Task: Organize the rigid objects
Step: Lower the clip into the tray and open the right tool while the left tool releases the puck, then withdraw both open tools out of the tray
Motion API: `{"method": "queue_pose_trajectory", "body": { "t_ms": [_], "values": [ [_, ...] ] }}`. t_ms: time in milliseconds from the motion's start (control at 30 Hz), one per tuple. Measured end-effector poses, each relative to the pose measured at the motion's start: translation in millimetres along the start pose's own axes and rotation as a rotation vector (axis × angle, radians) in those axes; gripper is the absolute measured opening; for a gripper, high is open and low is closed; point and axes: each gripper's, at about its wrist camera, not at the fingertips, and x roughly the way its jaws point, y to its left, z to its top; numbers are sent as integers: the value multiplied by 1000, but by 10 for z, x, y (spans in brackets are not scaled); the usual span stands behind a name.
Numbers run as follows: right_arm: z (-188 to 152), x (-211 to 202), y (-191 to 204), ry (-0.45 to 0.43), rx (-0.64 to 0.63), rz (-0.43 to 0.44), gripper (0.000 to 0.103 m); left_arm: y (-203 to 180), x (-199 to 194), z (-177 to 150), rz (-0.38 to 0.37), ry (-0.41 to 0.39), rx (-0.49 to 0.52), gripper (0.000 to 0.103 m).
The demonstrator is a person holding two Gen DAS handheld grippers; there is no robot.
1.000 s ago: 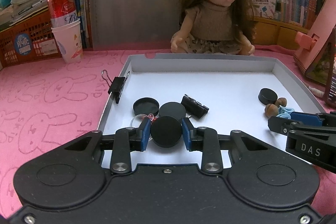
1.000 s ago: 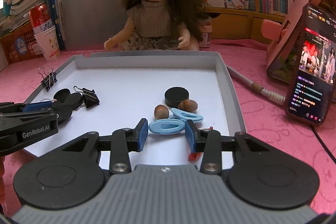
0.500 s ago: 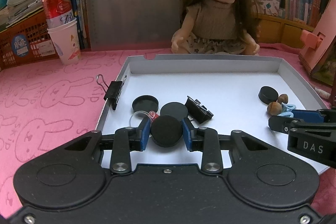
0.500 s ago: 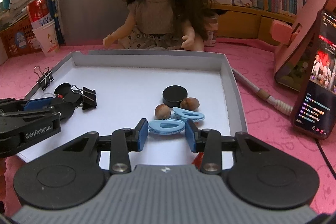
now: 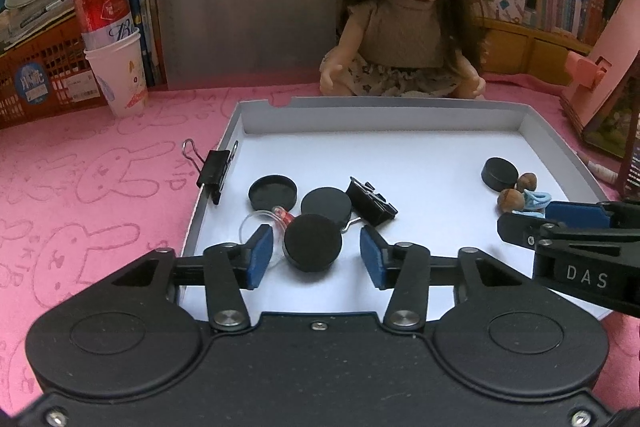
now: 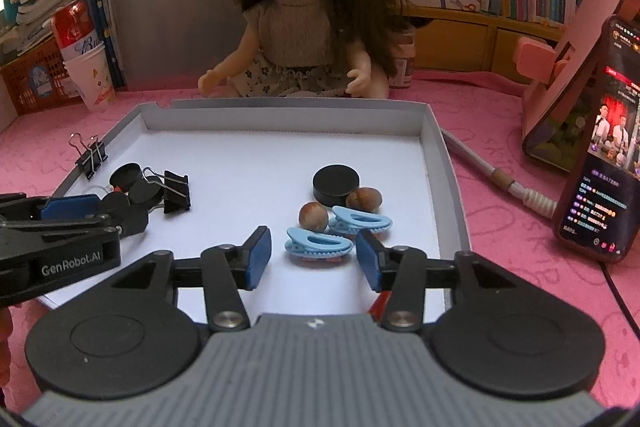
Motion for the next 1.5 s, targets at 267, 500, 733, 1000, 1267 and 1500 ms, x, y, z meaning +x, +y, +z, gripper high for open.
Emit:
{"method": "queue_pose_trajectory", "body": {
  "t_ms": [267,500,733,1000,1267,1500],
  "values": [
    [19,-202,-1,-64,11,-14,87,-5,-198,-10,-20,-35,15,82],
    [45,-476,3,-137,6,-18,96,33,-476,-41,-27,-84,54,87],
    [19,-716,57,-188,-14,-4,103,103,-705,-112,-41,-112,47,88],
    [-89,-912,96,-204,-13,27,103,175,-911,-237,-66,-131,29,89],
    [-304,-1014,86,-185,-11,65,103,231,-1063,-456,-81,-134,17,90],
    [-533,-1051,55,-156,-5,71,103,257,-1144,-677,-89,-122,3,90]
  ]
}}
